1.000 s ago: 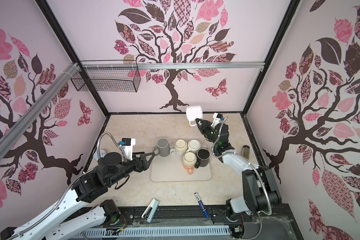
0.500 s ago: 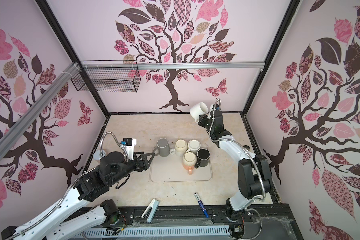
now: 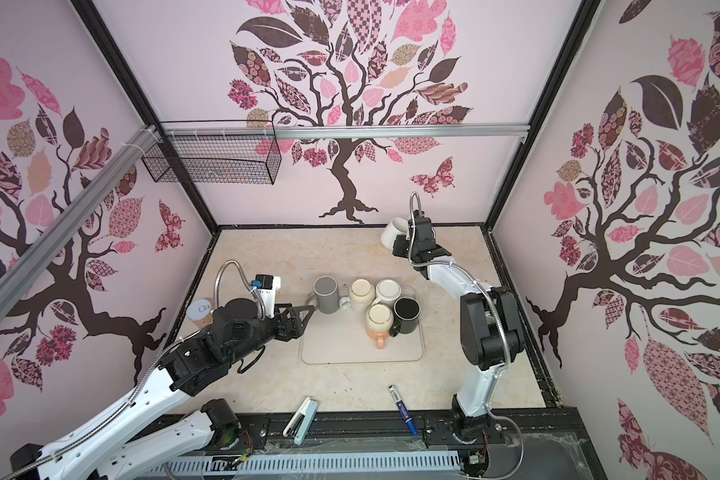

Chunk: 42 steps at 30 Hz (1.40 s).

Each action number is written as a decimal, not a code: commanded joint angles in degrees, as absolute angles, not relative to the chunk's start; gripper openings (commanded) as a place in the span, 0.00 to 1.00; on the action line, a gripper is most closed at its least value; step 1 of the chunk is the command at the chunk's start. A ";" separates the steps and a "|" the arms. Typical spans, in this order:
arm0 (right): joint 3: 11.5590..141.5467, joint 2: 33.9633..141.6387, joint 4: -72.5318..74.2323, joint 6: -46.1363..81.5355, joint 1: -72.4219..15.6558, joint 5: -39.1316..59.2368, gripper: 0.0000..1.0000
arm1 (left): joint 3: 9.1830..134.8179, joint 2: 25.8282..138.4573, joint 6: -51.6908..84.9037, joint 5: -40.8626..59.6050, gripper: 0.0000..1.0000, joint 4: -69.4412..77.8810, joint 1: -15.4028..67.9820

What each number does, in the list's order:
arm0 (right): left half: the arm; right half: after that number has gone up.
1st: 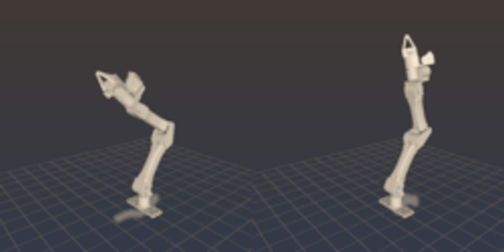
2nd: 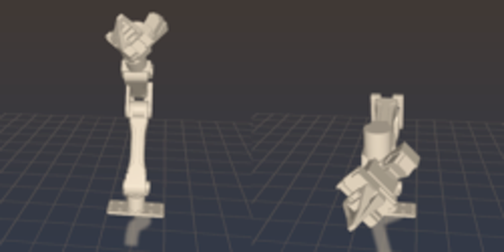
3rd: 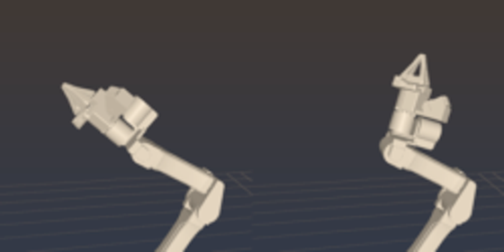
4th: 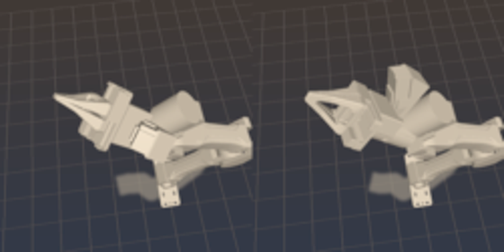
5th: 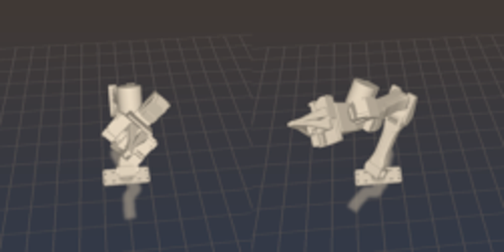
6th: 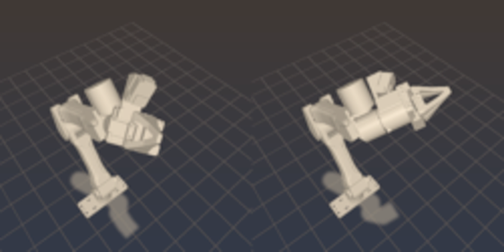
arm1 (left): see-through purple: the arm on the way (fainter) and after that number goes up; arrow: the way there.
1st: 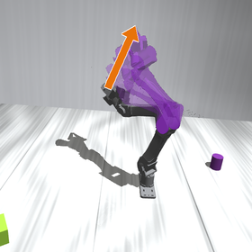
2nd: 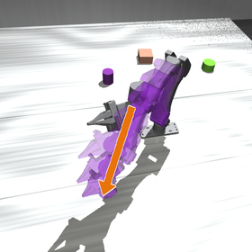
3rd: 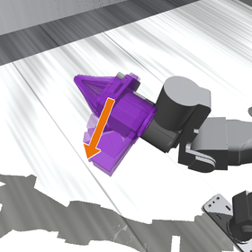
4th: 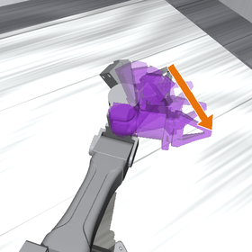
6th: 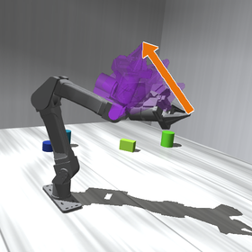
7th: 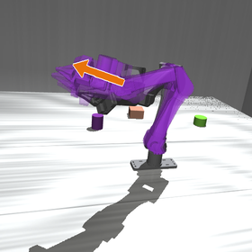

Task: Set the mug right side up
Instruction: 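Lower the white mug upright beside the black mug with right gripper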

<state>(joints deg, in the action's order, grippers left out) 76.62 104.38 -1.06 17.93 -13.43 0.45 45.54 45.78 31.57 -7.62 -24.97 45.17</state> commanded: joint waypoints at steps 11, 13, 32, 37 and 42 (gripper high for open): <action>83.31 109.33 0.42 10.66 -13.74 -4.66 0.00 | 42.72 45.30 31.54 -7.11 0.78 -23.07 44.14; 83.60 110.18 0.17 10.13 -13.72 -5.59 0.00 | 42.46 44.92 31.56 -7.12 0.78 -23.16 43.99; 82.01 114.09 -0.45 6.38 -13.68 -11.56 0.00 | 41.23 43.76 32.00 -6.15 0.79 -22.98 43.55; 79.07 114.15 0.80 6.81 -13.75 -12.04 0.00 | 41.01 44.08 32.11 -6.02 0.79 -22.73 43.52; 77.20 113.20 0.93 7.05 -14.47 -13.47 0.00 | 40.96 44.03 32.00 -6.11 0.80 -22.78 43.51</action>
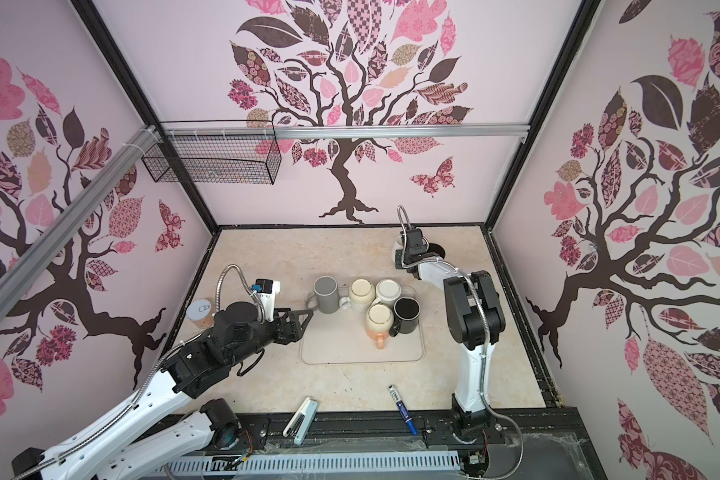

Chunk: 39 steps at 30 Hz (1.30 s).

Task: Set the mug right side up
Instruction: 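Lower the white mug upright beside the black mug with right gripper, then open right gripper and move it back over the tray while left gripper approaches grey mug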

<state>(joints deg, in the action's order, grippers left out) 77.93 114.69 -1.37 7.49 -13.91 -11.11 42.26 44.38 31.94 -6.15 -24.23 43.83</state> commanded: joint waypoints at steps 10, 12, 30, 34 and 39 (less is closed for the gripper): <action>70.43 107.65 0.92 7.12 -15.95 -19.34 0.00 | 40.09 44.69 32.05 -6.31 0.81 -22.09 43.55; 69.71 107.01 0.95 7.52 -16.02 -19.34 0.00 | 39.94 44.86 32.17 -6.11 0.82 -21.92 43.55; 65.54 97.92 -1.32 11.48 -16.09 -16.71 0.38 | 39.03 44.94 32.79 -5.82 0.83 -21.71 43.51; 65.06 92.16 -3.04 12.72 -16.52 -16.04 0.39 | 39.49 46.25 31.95 -7.77 0.92 -22.07 43.51; 62.61 83.64 -4.66 18.78 -18.16 -9.74 0.44 | 39.95 50.20 30.26 -14.39 0.96 -21.74 43.51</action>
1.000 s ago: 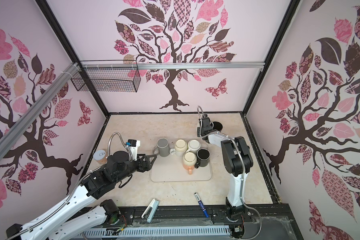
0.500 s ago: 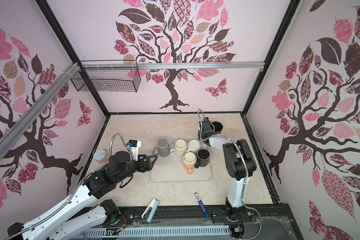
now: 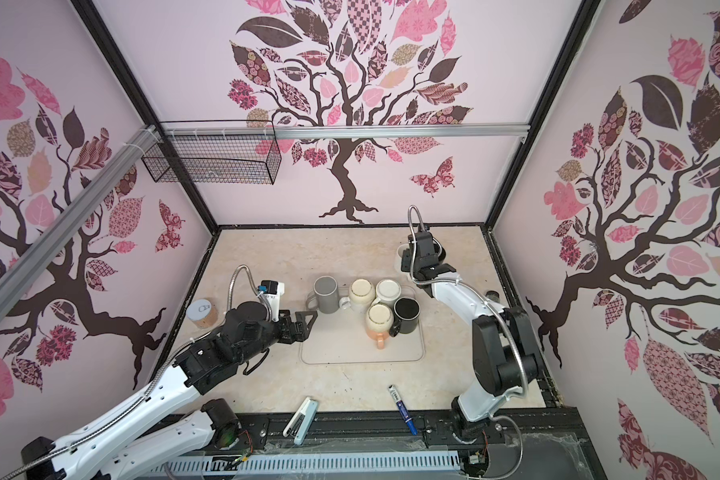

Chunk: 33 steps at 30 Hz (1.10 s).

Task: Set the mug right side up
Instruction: 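Open right gripper and move it back over the tray while left gripper approaches grey mug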

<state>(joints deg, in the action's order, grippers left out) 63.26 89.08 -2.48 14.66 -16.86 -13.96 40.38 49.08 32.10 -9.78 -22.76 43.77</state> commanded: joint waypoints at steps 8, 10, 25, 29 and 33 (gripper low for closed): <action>58.37 75.32 -8.98 20.88 -31.33 -7.94 0.53 | 41.32 55.55 33.85 -17.37 0.96 -23.64 42.98; 55.25 72.61 -7.89 22.29 -33.71 -5.29 0.55 | 42.00 56.85 31.95 -17.27 0.96 -24.42 42.89; 48.25 55.65 -12.32 24.27 -34.58 -0.51 0.55 | 37.98 62.10 23.71 -0.38 0.96 -5.04 34.49; 48.48 55.00 -13.42 23.43 -34.63 -0.32 0.56 | 38.91 65.06 21.40 0.44 0.96 -3.02 34.32; 47.11 55.06 -11.38 23.81 -34.63 0.67 0.55 | 40.37 67.42 20.01 -1.44 0.96 -3.69 34.12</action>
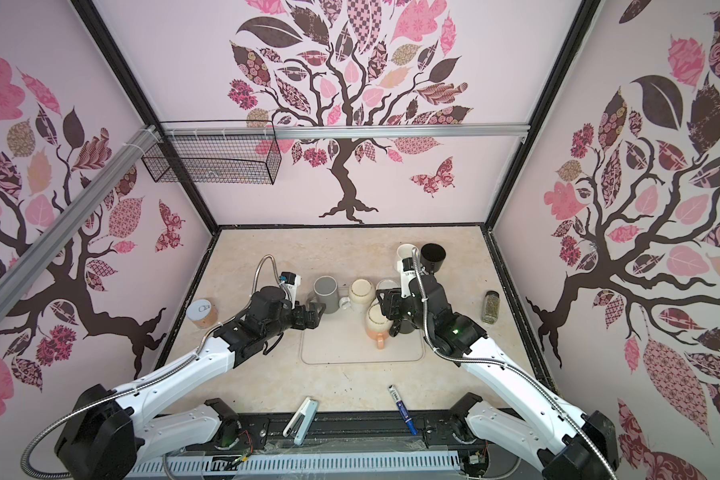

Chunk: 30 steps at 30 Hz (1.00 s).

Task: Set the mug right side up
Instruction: 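Open right gripper and move it back over the tray while left gripper approaches grey mug, then lower left gripper onto the upside-down grey mug's handle and close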

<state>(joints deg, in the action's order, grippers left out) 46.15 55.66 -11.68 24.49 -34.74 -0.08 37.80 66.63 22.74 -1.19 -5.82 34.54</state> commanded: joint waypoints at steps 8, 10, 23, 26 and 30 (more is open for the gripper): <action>48.11 59.59 -9.09 22.26 -34.63 0.88 0.55 | 41.10 74.51 15.95 -2.42 0.96 0.18 33.11; 48.41 60.52 -9.10 21.98 -34.63 0.93 0.55 | 42.11 77.06 14.44 -2.94 0.96 0.18 32.80; 48.02 60.73 -8.88 20.77 -34.62 -0.38 0.55 | 46.01 85.82 11.98 -1.68 0.96 3.45 30.85; 48.75 60.32 -9.31 20.83 -34.61 -0.35 0.55 | 47.02 87.44 12.06 -1.04 0.95 3.23 30.85; 48.76 59.37 -9.34 20.91 -34.69 -0.26 0.55 | 46.74 87.65 12.84 1.30 0.93 3.60 30.80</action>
